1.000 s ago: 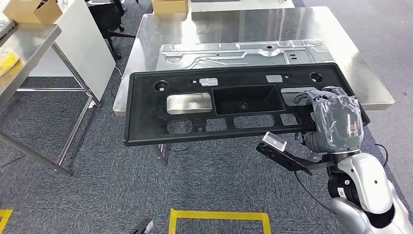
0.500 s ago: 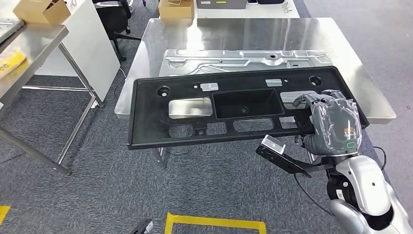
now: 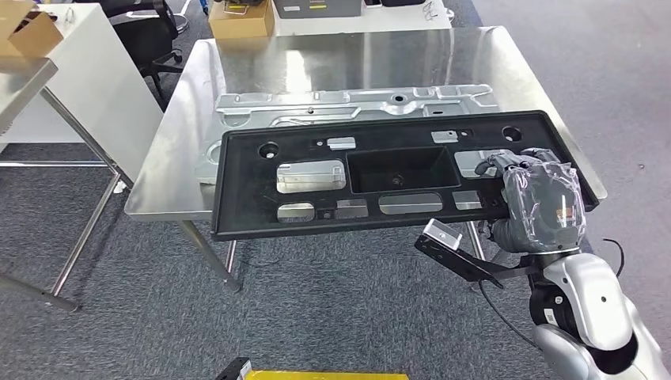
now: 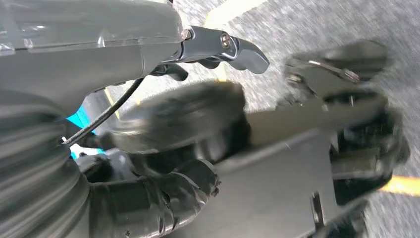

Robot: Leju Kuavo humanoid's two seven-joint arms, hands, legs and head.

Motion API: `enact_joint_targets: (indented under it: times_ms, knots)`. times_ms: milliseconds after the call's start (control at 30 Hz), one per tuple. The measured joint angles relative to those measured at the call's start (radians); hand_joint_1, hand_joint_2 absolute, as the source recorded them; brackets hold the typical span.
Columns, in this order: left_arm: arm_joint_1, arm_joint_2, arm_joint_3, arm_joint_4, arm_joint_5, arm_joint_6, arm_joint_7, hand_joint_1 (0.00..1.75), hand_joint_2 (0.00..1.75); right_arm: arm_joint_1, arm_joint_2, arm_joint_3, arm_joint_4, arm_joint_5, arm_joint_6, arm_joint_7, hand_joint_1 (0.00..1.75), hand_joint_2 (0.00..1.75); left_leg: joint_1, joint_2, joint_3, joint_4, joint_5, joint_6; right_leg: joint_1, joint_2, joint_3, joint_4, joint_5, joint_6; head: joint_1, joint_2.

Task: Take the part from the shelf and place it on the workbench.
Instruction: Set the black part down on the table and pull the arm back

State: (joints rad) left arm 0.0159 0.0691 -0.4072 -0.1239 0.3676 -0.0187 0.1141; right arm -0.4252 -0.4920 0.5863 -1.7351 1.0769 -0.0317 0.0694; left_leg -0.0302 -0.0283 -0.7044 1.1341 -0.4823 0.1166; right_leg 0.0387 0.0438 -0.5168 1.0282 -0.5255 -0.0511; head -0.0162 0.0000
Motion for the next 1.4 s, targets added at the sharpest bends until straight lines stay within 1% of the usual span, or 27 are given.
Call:
enact_joint_targets:
  times_ms: [33,67,100,200,233,300,367,400,433,467,500,533,567,600,633,667,733,767,867,900,933,1033,1100,1167,1233,1333,1400]
  knots:
    - [0.003,0.001,0.0,0.001,0.0,0.0,0.0,0.0,1.75,0.0,0.0,0.002,0.001,0.0,0.002,-0.001,1.75,1.75,-0.012,-0.02,0.013,-0.048,0.062,0.033,-0.001,0.006,0.014,-0.009,-0.008,-0.002,0.01,0.0]
    - [0.006,0.004,-0.001,0.002,0.0,0.001,0.0,0.0,1.75,0.0,0.002,0.004,0.003,0.0,0.004,-0.002,1.75,1.75,-0.019,-0.035,0.028,-0.088,0.106,0.055,-0.008,0.012,0.025,-0.016,-0.012,0.0,0.017,0.0]
    - [0.007,0.004,-0.002,0.003,0.0,0.002,-0.001,0.0,1.75,0.002,0.003,0.007,0.004,0.001,0.006,-0.002,1.75,1.75,-0.025,-0.038,0.045,-0.118,0.121,0.062,-0.017,0.018,0.032,-0.018,-0.011,0.005,0.023,0.0]
    - [0.004,0.0,-0.002,0.001,0.0,0.004,-0.004,0.0,1.75,0.001,0.005,0.006,0.004,0.005,0.01,0.0,1.75,1.75,-0.027,-0.024,0.112,-0.189,0.102,0.06,-0.028,0.009,0.029,0.015,0.005,0.016,0.011,0.0]
    - [0.003,0.0,-0.002,0.001,0.0,0.004,-0.005,0.0,1.75,-0.003,0.005,0.004,0.004,0.007,0.011,0.0,1.75,1.75,-0.019,-0.02,0.134,-0.204,0.098,0.054,-0.028,-0.001,0.008,0.056,0.002,0.022,0.01,0.0]
    - [0.001,-0.005,-0.002,0.001,0.001,0.004,-0.006,0.0,1.75,-0.007,0.005,0.003,0.004,0.012,0.014,0.001,1.75,1.75,0.002,-0.01,0.167,-0.217,0.082,0.031,-0.038,-0.021,-0.067,0.163,-0.033,0.043,0.009,0.0]
    - [0.001,-0.012,-0.002,0.001,0.002,0.002,-0.008,0.0,1.75,-0.006,0.006,0.004,0.006,0.014,0.019,0.001,1.75,1.75,0.026,-0.003,0.198,-0.216,0.056,-0.004,-0.058,-0.029,-0.138,0.224,-0.091,0.072,0.01,0.0]
    - [0.002,-0.014,-0.002,0.001,0.003,0.0,-0.01,0.0,1.75,-0.006,0.006,0.004,0.007,0.015,0.022,0.002,1.75,1.75,0.039,0.0,0.215,-0.213,0.04,-0.024,-0.071,-0.033,-0.157,0.218,-0.106,0.089,0.01,0.0]
    - [0.003,-0.016,-0.002,0.001,0.003,-0.002,-0.012,0.0,1.75,-0.007,0.006,0.004,0.009,0.015,0.028,0.002,1.75,1.75,0.054,0.002,0.231,-0.206,0.022,-0.045,-0.084,-0.037,-0.167,0.188,-0.099,0.107,0.01,0.0]
    - [0.003,-0.018,-0.002,0.001,0.003,-0.004,-0.014,0.0,1.75,-0.009,0.006,0.004,0.012,0.015,0.036,0.003,1.75,1.75,0.067,0.002,0.244,-0.194,0.001,-0.066,-0.099,-0.043,-0.17,0.141,-0.06,0.127,0.01,0.0]
    - [0.002,-0.015,-0.002,0.002,0.003,-0.005,-0.014,0.0,1.75,-0.011,0.006,0.005,0.02,0.014,0.044,0.003,1.75,1.75,0.076,0.003,0.252,-0.171,-0.025,-0.086,-0.111,-0.056,-0.177,0.098,0.004,0.144,0.014,0.0]
    - [0.002,-0.013,-0.002,0.002,0.003,-0.006,-0.014,0.0,1.75,-0.017,0.007,0.006,0.028,0.013,0.053,0.003,1.75,1.75,0.08,0.002,0.247,-0.146,-0.046,-0.104,-0.116,-0.065,-0.186,0.072,0.056,0.144,0.018,0.0]
    - [0.001,-0.011,-0.003,0.003,0.003,-0.006,-0.014,0.0,1.75,-0.022,0.009,0.008,0.037,0.012,0.061,0.003,1.75,1.75,0.082,0.002,0.24,-0.124,-0.067,-0.118,-0.12,-0.07,-0.198,0.066,0.098,0.134,0.018,0.0]
    - [-0.001,-0.009,-0.003,0.003,0.003,-0.007,-0.015,0.0,1.75,-0.027,0.013,0.01,0.046,0.01,0.067,0.003,1.75,1.75,0.082,0.004,0.231,-0.109,-0.082,-0.127,-0.119,-0.074,-0.212,0.077,0.115,0.117,0.018,0.0]
    - [-0.002,-0.01,-0.004,0.003,0.003,-0.007,-0.016,0.0,1.75,-0.033,0.017,0.009,0.052,0.009,0.07,0.003,1.75,1.75,0.083,0.007,0.221,-0.101,-0.084,-0.132,-0.117,-0.069,-0.219,0.09,0.109,0.097,0.013,0.0]
    - [-0.005,-0.01,-0.004,0.003,0.004,-0.008,-0.018,0.0,1.75,-0.037,0.021,0.008,0.057,0.008,0.073,0.004,1.75,1.75,0.085,0.011,0.213,-0.086,-0.079,-0.135,-0.118,-0.065,-0.221,0.095,0.11,0.088,0.008,0.0]
    - [-0.009,-0.01,-0.005,0.003,0.008,-0.009,-0.024,0.0,1.75,-0.047,0.029,0.007,0.07,0.005,0.076,0.004,1.75,1.75,0.087,0.018,0.167,-0.009,-0.061,-0.14,-0.114,-0.06,-0.209,0.086,0.105,0.08,0.004,0.0]
    - [-0.01,-0.01,-0.005,0.003,0.009,-0.01,-0.027,0.0,1.75,-0.049,0.034,0.008,0.076,0.003,0.076,0.003,1.75,1.75,0.086,0.021,0.128,0.05,-0.069,-0.14,-0.112,-0.058,-0.198,0.076,0.102,0.077,0.003,0.0]
    - [-0.013,-0.01,-0.005,0.003,0.011,-0.011,-0.031,0.0,1.75,-0.052,0.05,0.013,0.094,0.0,0.08,0.002,1.75,1.75,0.075,0.023,0.025,0.177,-0.144,-0.131,-0.098,-0.056,-0.165,0.054,0.094,0.067,0.001,0.0]
    - [-0.014,-0.01,-0.005,0.003,0.011,-0.012,-0.031,0.0,1.75,-0.055,0.054,0.015,0.099,0.0,0.082,0.0,1.75,1.75,0.069,0.023,0.012,0.173,-0.14,-0.122,-0.092,-0.055,-0.156,0.05,0.09,0.063,0.001,0.0]
    - [-0.014,-0.01,-0.005,0.003,0.011,-0.012,-0.03,0.0,1.75,-0.06,0.058,0.017,0.103,0.001,0.086,-0.001,1.75,1.75,0.062,0.023,0.013,0.14,-0.113,-0.108,-0.085,-0.055,-0.148,0.049,0.086,0.059,0.001,0.0]
    - [-0.015,-0.007,-0.006,0.003,0.012,-0.014,-0.026,0.0,1.75,-0.093,0.077,0.027,0.122,0.005,0.108,-0.005,1.75,1.75,0.036,0.027,0.07,-0.04,0.006,-0.058,-0.073,-0.052,-0.131,0.041,0.081,0.054,0.002,0.0]
    - [-0.017,-0.005,-0.008,0.003,0.011,-0.016,-0.022,0.0,1.75,-0.126,0.099,0.037,0.153,0.007,0.125,-0.007,1.75,1.75,0.024,0.032,0.088,-0.099,0.027,-0.041,-0.074,-0.049,-0.127,0.029,0.086,0.062,0.003,0.0]
    - [-0.018,-0.004,-0.009,0.003,0.009,-0.018,-0.019,0.0,1.75,-0.161,0.129,0.05,0.194,0.008,0.139,-0.01,1.75,1.75,0.021,0.031,0.098,-0.124,0.037,-0.04,-0.075,-0.048,-0.122,0.014,0.093,0.075,0.002,0.0]
    - [-0.018,-0.004,-0.012,0.002,0.007,-0.02,-0.018,0.0,1.75,-0.201,0.165,0.064,0.246,0.009,0.148,-0.015,1.75,1.75,0.024,0.032,0.117,-0.157,0.059,-0.043,-0.072,-0.048,-0.125,0.031,0.076,0.08,0.004,0.0]
    - [-0.022,-0.004,-0.015,0.002,0.005,-0.021,-0.018,0.0,1.75,-0.25,0.216,0.086,0.328,0.01,0.153,-0.016,1.75,1.75,0.021,0.033,0.125,-0.17,0.07,-0.046,-0.068,-0.047,-0.19,0.19,-0.015,0.077,0.005,0.0]
    - [-0.023,-0.005,-0.016,0.002,0.003,-0.021,-0.018,0.0,1.75,-0.261,0.238,0.095,0.366,0.01,0.153,-0.016,1.75,1.75,0.016,0.028,0.121,-0.159,0.066,-0.046,-0.064,-0.047,-0.221,0.261,-0.034,0.077,0.004,0.0]
